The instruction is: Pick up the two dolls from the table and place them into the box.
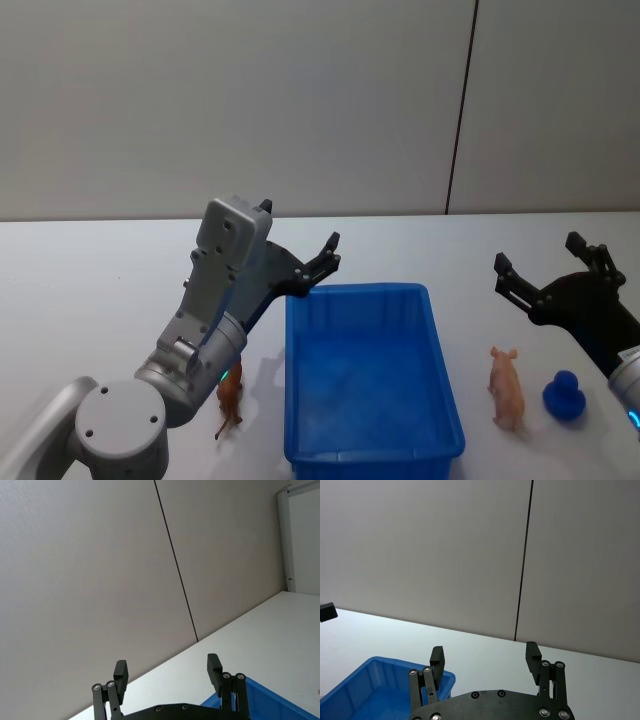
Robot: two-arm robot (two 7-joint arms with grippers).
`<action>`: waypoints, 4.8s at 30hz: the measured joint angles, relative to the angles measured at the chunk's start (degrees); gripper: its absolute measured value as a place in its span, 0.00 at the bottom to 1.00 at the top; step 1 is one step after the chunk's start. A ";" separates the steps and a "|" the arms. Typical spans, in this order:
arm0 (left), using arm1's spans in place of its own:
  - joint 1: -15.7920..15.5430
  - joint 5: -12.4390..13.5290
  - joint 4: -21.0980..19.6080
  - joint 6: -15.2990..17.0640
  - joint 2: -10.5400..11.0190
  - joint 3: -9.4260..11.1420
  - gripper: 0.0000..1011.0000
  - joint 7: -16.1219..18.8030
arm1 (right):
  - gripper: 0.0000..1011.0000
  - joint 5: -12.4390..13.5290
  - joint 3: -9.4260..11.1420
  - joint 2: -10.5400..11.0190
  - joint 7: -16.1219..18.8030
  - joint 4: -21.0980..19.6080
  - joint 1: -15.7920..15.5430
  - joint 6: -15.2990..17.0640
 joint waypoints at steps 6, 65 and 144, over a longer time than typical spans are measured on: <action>0.00 0.00 0.00 0.00 0.00 0.00 0.99 0.00 | 0.99 0.00 0.00 0.00 0.00 0.00 0.00 0.00; 0.00 0.00 0.00 0.00 0.00 0.00 0.99 0.00 | 0.99 0.35 1.70 -0.20 -7.71 0.98 -1.12 8.63; 0.00 0.00 0.00 0.00 0.00 -0.01 0.99 0.00 | 0.18 -2.56 1.91 -1.49 0.35 12.66 -0.87 4.58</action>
